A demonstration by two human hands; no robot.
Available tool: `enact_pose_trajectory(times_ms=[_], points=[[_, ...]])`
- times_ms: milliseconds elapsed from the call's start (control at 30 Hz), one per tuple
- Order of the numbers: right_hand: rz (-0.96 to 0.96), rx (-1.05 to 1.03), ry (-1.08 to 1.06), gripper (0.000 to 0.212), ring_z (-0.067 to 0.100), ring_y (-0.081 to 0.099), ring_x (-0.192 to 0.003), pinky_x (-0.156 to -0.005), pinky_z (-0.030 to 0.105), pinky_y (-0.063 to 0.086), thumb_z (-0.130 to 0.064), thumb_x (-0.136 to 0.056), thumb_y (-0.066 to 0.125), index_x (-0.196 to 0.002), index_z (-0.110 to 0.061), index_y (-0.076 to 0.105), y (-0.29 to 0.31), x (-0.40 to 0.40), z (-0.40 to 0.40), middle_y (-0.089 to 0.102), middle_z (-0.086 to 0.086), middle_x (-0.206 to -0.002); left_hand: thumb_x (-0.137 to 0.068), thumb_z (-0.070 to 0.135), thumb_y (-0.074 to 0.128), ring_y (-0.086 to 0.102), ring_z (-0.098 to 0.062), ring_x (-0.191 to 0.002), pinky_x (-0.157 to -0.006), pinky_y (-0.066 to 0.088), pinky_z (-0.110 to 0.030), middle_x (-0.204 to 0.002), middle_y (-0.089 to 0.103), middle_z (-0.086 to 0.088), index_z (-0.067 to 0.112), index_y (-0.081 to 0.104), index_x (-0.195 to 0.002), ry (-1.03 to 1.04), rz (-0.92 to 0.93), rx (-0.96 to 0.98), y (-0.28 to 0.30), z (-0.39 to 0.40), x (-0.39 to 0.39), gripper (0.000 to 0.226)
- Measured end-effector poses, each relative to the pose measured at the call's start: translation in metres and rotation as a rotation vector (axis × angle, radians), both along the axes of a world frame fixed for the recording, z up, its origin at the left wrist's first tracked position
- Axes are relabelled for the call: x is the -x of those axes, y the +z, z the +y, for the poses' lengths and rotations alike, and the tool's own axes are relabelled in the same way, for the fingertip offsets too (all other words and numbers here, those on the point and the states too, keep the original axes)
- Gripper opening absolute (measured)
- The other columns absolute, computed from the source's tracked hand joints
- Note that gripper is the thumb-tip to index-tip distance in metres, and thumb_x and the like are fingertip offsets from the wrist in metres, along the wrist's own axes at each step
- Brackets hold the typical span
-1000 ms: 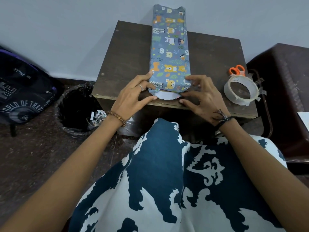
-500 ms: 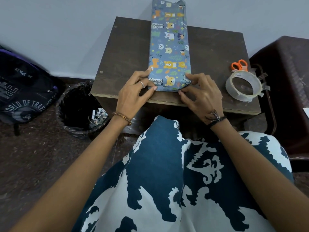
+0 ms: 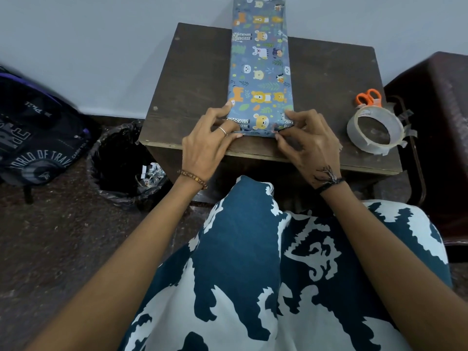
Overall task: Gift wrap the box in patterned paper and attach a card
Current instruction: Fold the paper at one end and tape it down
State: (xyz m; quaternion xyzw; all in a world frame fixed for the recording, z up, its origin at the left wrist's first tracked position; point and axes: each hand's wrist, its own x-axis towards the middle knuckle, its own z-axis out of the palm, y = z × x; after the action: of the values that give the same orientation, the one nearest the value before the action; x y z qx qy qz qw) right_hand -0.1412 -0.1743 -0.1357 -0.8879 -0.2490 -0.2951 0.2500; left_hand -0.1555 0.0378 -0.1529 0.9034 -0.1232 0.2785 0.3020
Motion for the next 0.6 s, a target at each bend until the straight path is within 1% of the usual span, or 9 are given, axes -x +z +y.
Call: enact_pose_trajectory(times_ms=[100,200,300,367,400,433,467,533,600], points=[[-0.011,0.057,0.03,0.016,0.016,0.053,-0.082,-0.067,0.036,0.05,-0.025,-0.085,0.067,-0.08,-0.01,0.072,0.001,0.0,-0.005,0.064,0.009,-0.106,-0.089,0.04,0.051,0.059,-0.01,-0.092,-0.049,0.05,-0.032,-0.118,0.043,0.012,0.029,0.05,-0.09,0.037,-0.047,-0.019,-0.002,-0.003,-0.001,0.01],[-0.041,0.118,0.018,0.016,0.014,0.048,-0.084,-0.067,0.033,0.048,-0.027,-0.083,0.07,-0.081,-0.011,0.071,0.002,-0.001,-0.005,0.064,0.009,-0.106,-0.091,0.039,0.05,0.064,-0.017,-0.087,-0.044,0.05,-0.035,-0.117,0.043,0.011,0.029,0.049,-0.09,0.033,-0.073,-0.031,-0.001,-0.005,0.0,0.01],[-0.092,0.133,-0.029,0.017,0.015,0.048,-0.081,-0.066,0.034,0.045,-0.025,-0.085,0.067,-0.078,-0.01,0.07,-0.001,-0.003,-0.002,0.066,0.008,-0.102,-0.091,0.035,0.052,0.065,-0.019,-0.084,-0.041,0.049,-0.034,-0.117,0.042,0.01,0.029,0.049,-0.092,0.03,-0.071,-0.063,-0.001,-0.006,0.0,0.006],[-0.105,0.123,-0.042,0.018,0.016,0.047,-0.081,-0.066,0.033,0.043,-0.023,-0.086,0.066,-0.077,-0.008,0.069,-0.003,-0.004,-0.001,0.066,0.008,-0.101,-0.091,0.038,0.05,0.064,-0.014,-0.089,-0.046,0.051,-0.028,-0.12,0.044,0.012,0.031,0.053,-0.095,0.046,-0.011,-0.083,-0.002,-0.006,0.0,0.009],[-0.109,0.117,-0.046,0.018,0.015,0.046,-0.081,-0.067,0.032,0.042,-0.023,-0.086,0.066,-0.076,-0.008,0.069,-0.003,-0.004,-0.001,0.066,0.008,-0.1,-0.089,0.044,0.047,0.061,-0.007,-0.094,-0.055,0.047,-0.012,-0.123,0.047,0.015,0.031,0.058,-0.098,0.069,0.058,-0.055,0.001,-0.007,0.0,0.02],[-0.115,0.112,-0.048,0.018,0.015,0.046,-0.081,-0.067,0.032,0.041,-0.022,-0.086,0.067,-0.076,-0.007,0.068,-0.003,-0.004,0.0,0.066,0.009,-0.099,-0.087,0.05,0.043,0.055,0.001,-0.099,-0.06,0.038,0.0,-0.127,0.049,0.017,0.028,0.063,-0.102,0.097,0.123,-0.009,0.003,-0.007,0.0,0.033],[-0.124,0.11,-0.049,0.018,0.015,0.046,-0.081,-0.067,0.032,0.041,-0.022,-0.086,0.067,-0.075,-0.007,0.068,-0.003,-0.004,0.0,0.066,0.009,-0.098,-0.085,0.054,0.043,0.048,0.005,-0.105,-0.062,0.032,0.004,-0.13,0.05,0.018,0.026,0.063,-0.106,0.121,0.175,0.046,0.004,-0.008,0.001,0.041],[-0.144,0.112,-0.049,0.019,0.015,0.047,-0.081,-0.067,0.031,0.04,-0.021,-0.086,0.066,-0.075,-0.006,0.068,-0.004,-0.005,0.0,0.067,0.009,-0.097,-0.084,0.05,0.054,0.043,0.009,-0.109,-0.065,0.031,0.002,-0.13,0.049,0.022,0.028,0.057,-0.11,0.124,0.226,0.155,0.007,-0.01,0.002,0.035],[-0.155,0.117,-0.053,0.021,0.016,0.047,-0.082,-0.067,0.031,0.04,-0.022,-0.086,0.065,-0.074,-0.006,0.067,-0.005,-0.006,0.001,0.067,0.009,-0.097,-0.084,0.049,0.056,0.046,0.007,-0.107,-0.061,0.032,-0.008,-0.129,0.047,0.025,0.038,0.052,-0.111,0.101,0.214,0.12,0.011,-0.011,0.005,0.03]])
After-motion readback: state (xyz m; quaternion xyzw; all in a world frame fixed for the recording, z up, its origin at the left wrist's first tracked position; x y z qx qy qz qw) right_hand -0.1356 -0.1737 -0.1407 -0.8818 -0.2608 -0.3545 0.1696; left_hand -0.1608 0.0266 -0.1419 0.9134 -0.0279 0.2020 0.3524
